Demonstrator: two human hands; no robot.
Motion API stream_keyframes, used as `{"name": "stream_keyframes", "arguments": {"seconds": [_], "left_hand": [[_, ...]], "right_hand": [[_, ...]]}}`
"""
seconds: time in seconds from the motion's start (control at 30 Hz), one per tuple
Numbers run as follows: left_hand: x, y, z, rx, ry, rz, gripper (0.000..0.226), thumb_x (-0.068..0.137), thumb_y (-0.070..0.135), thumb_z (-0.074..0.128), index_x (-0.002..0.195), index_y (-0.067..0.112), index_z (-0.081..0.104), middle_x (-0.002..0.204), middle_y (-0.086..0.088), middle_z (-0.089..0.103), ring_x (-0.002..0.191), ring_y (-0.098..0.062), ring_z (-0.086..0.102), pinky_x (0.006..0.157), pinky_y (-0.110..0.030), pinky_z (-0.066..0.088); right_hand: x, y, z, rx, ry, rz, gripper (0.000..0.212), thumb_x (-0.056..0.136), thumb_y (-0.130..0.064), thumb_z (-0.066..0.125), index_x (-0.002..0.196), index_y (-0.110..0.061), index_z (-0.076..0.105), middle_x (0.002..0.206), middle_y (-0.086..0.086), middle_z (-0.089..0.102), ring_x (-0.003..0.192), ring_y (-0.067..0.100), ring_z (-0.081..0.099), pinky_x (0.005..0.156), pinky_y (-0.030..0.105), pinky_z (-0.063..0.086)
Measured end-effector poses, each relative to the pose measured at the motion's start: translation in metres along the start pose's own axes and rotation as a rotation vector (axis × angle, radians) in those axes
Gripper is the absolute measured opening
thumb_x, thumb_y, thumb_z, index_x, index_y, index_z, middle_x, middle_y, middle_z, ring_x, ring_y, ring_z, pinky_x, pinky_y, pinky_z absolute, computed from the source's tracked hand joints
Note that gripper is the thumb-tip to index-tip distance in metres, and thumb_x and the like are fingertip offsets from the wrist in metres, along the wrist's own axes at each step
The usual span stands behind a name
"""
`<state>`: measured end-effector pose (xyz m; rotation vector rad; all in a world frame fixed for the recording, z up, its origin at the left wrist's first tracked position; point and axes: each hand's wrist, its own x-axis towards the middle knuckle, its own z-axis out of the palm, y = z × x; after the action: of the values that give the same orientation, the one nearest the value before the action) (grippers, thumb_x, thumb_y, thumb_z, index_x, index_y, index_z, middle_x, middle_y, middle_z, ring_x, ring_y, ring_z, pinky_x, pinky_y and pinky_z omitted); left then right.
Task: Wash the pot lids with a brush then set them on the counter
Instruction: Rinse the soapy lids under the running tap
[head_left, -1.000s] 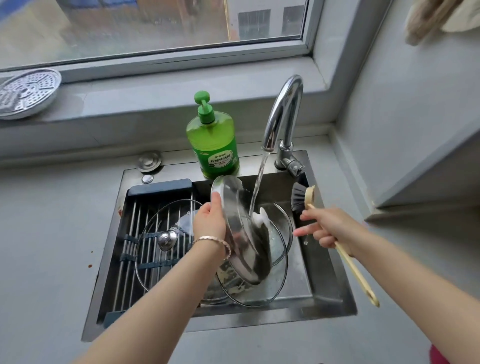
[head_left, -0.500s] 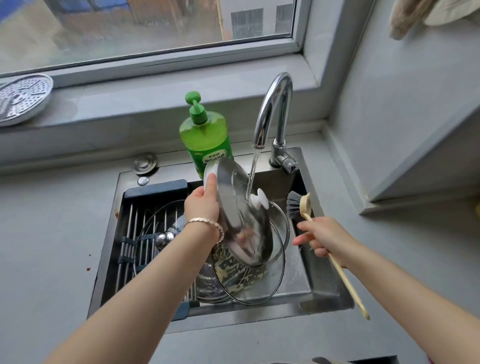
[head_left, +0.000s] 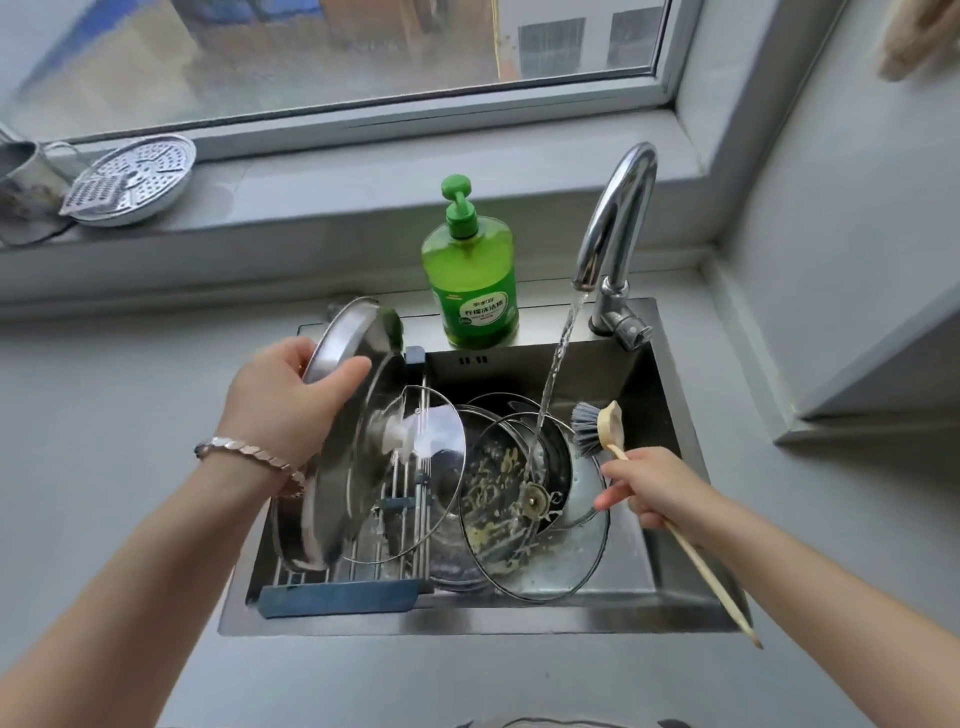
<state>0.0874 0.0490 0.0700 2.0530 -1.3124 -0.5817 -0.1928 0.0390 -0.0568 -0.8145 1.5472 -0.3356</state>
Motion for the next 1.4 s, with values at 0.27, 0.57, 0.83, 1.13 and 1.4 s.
{"name": "stream_keyframes", "arguments": {"seconds": [0.27,0.57,0.83,1.13,1.4], "left_hand": [[0.026,-0.049,0.036,0.068,0.061,0.102,0.019,0.085,0.026,0.064,0.083,0.008,0.059,0.069,0.001,0.055,0.067,-0.021,0.055,0.060,-0.033,0.049],[0.013,-0.124,0.084,0.351,-0.259,0.293,0.021,0.084,0.017,0.066,0.076,0.011,0.048,0.060,0.005,0.045,0.054,-0.013,0.045,0.053,-0.019,0.033],[0.012,-0.111,0.103,0.658,-0.250,0.095,0.017,0.093,0.031,0.046,0.087,0.016,0.040,0.072,0.000,0.055,0.066,-0.022,0.054,0.057,-0.029,0.040],[0.011,-0.105,0.093,0.500,-0.275,0.202,0.072,0.074,0.027,0.074,0.135,0.010,0.038,0.136,-0.010,0.048,0.124,-0.027,0.048,0.103,-0.040,0.041],[-0.028,-0.082,0.115,0.201,-0.171,0.785,0.032,0.083,0.016,0.047,0.114,0.009,0.050,0.127,-0.017,0.054,0.121,-0.023,0.047,0.107,-0.027,0.033]], "right_hand": [[0.000,0.005,0.009,-0.018,0.008,0.000,0.006,0.092,-0.008,0.047,0.092,-0.004,0.052,0.069,0.016,0.066,0.030,0.006,0.022,0.032,0.015,0.018],[0.007,0.016,0.016,-0.038,0.027,0.042,0.004,0.092,-0.009,0.048,0.093,-0.007,0.051,0.065,0.011,0.068,0.031,0.007,0.023,0.033,0.016,0.020],[0.013,0.029,0.026,-0.049,-0.008,0.087,0.018,0.091,-0.008,0.046,0.107,-0.001,0.050,0.060,0.006,0.067,0.040,0.010,0.023,0.035,0.017,0.022],[0.064,0.054,0.015,-0.350,0.299,-0.034,0.020,0.083,-0.007,0.057,0.071,-0.010,0.041,0.069,0.006,0.045,0.060,0.017,0.042,0.055,0.026,0.035],[0.111,0.080,0.032,0.006,0.221,0.190,0.029,0.079,0.005,0.064,0.081,-0.010,0.039,0.082,0.015,0.056,0.077,0.029,0.060,0.072,0.039,0.051]]}}
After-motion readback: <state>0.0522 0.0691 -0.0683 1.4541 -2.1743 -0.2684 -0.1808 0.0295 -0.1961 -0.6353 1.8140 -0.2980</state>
